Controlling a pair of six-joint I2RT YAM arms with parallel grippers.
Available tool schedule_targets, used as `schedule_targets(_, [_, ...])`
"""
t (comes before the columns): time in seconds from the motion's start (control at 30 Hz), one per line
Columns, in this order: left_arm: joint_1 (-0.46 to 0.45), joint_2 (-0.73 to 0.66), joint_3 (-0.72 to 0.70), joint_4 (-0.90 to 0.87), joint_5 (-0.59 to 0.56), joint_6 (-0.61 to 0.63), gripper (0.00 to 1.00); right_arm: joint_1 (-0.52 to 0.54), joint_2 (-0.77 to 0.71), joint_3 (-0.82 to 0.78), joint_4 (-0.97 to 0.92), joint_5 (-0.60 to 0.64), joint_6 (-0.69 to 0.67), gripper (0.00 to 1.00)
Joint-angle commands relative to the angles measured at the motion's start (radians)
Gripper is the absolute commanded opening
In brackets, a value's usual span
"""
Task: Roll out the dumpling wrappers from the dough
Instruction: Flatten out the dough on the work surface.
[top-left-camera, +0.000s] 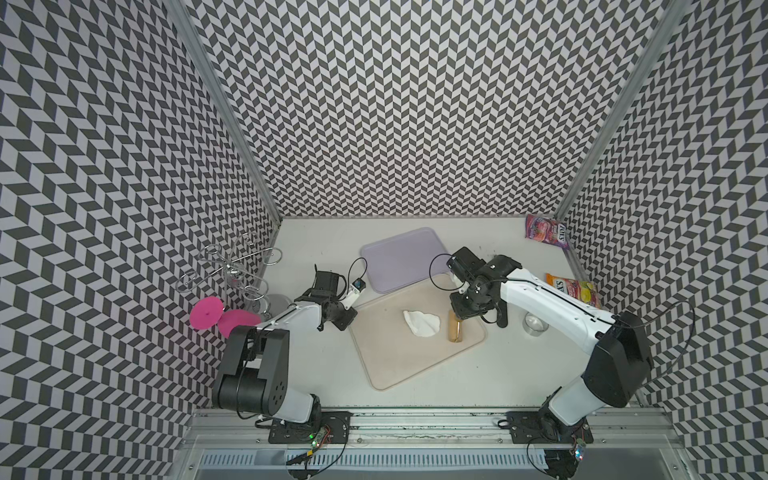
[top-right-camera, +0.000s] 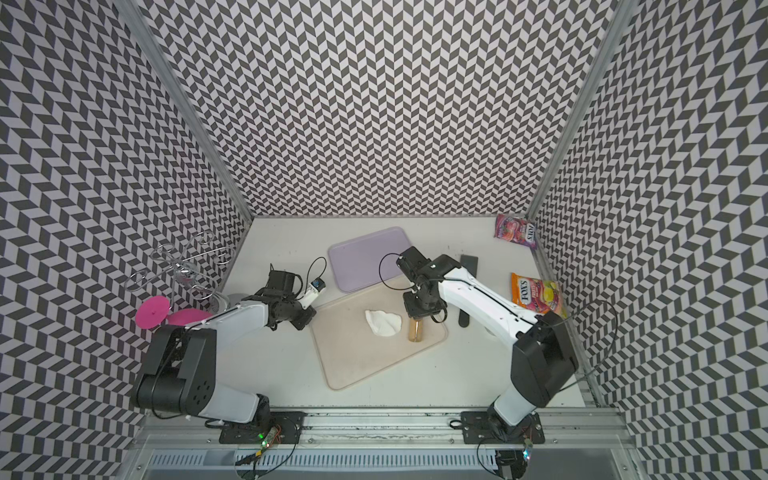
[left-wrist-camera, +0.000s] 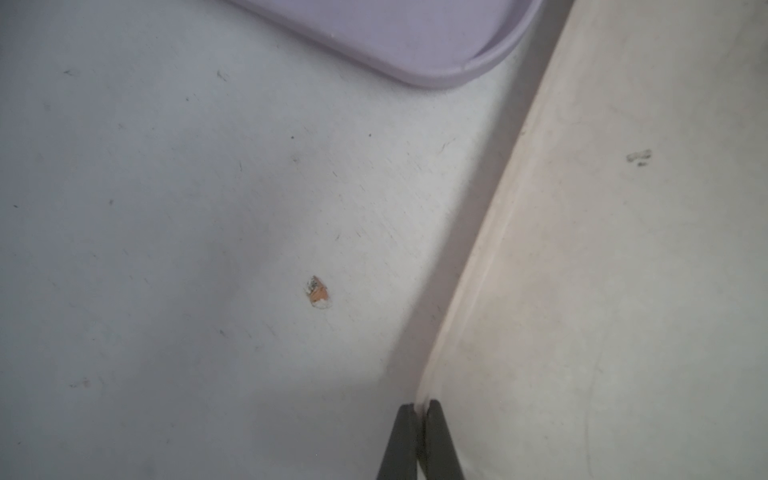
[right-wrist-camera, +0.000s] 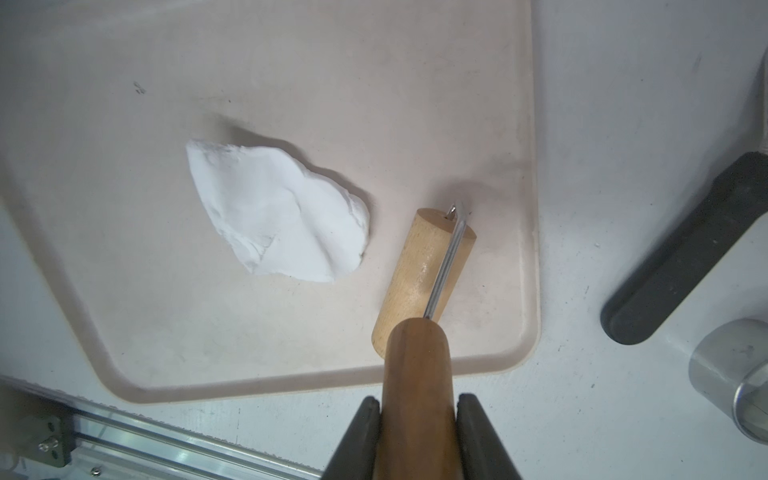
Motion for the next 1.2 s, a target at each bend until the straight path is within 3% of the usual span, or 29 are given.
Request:
schedule_targets(0.0, [0.038,0.012,-0.004,-0.094,-0.125,0.079,0.0,-0.008,0.053,-0.025,-0.054,0.228,-0.024,0.0])
schedule_targets(0.07, [0.037,0.004,0.001,-0.101,-0.089,0.077,0.0,-0.002,0.028,0.019,-0.044,0.195,-0.039,0.0])
schedule_targets(0.17, [0.033,-0.007,0.01,-0.107,-0.038,0.064,0.0,-0.002,-0.033,0.07,0.016,0.033,-0.076,0.0])
schedule_targets(0.3, [0.021,-0.004,0.018,-0.108,-0.024,0.045,0.0,-0.001,-0.089,0.074,0.138,-0.177,-0.094,0.0])
schedule_targets(0.5, [0.013,-0.004,0.013,-0.107,-0.026,0.031,0.0,0.0,-0.084,0.043,0.226,-0.371,-0.089,0.0])
schedule_targets(0.7, [0.006,-0.011,0.014,-0.109,-0.021,0.016,0.0,0.003,-0.053,0.021,0.263,-0.446,-0.103,0.0])
schedule_targets(1.17, [-0.016,-0.011,0.021,-0.111,-0.014,-0.014,0.0,0.006,0.079,0.002,0.312,-0.467,-0.137,0.0])
